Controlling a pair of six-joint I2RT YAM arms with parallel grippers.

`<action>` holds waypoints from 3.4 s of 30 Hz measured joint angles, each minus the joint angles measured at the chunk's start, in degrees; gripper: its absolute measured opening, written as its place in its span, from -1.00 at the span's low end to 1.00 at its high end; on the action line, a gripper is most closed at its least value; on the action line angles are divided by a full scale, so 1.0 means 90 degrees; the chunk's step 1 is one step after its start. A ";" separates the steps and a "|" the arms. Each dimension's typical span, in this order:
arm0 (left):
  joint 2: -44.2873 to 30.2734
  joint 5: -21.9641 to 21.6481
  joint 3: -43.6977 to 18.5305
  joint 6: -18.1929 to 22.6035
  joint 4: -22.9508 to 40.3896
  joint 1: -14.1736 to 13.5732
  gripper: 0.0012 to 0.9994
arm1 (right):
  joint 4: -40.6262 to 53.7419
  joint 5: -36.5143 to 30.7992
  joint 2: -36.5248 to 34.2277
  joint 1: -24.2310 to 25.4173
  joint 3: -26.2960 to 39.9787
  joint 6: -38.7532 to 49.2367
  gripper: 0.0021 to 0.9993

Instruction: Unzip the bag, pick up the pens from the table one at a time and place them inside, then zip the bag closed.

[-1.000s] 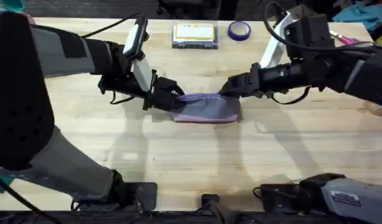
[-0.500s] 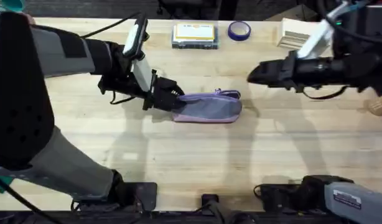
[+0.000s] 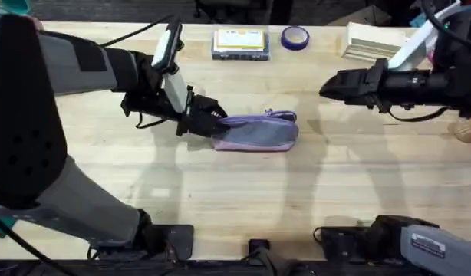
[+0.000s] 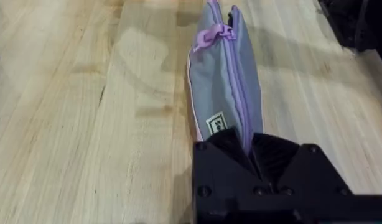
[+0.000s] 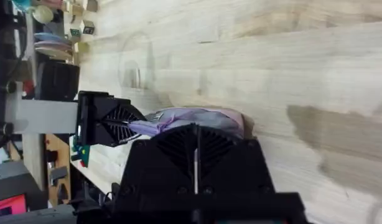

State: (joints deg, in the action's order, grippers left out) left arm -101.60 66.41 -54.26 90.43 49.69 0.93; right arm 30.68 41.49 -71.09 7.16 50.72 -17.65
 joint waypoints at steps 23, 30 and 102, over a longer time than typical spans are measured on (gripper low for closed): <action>0.0000 0.0000 0.0000 0.0000 0.0000 0.0000 -0.92 | -0.0011 -0.0483 0.1239 -0.0657 0.0056 0.0683 0.99; 0.0000 0.0000 0.0000 0.0000 0.0000 0.0000 -0.92 | -0.0024 -0.1681 0.1238 -0.1748 0.0421 0.0777 1.00; 0.0000 -0.0007 0.0000 0.0000 -0.0027 -0.0005 -0.92 | -0.0554 -0.3708 -0.1198 -0.4197 0.0527 -0.0019 -0.87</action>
State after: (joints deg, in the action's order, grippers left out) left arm -101.60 66.35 -54.26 90.43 49.45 0.89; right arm 25.69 8.12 -81.87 -30.61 55.46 -17.82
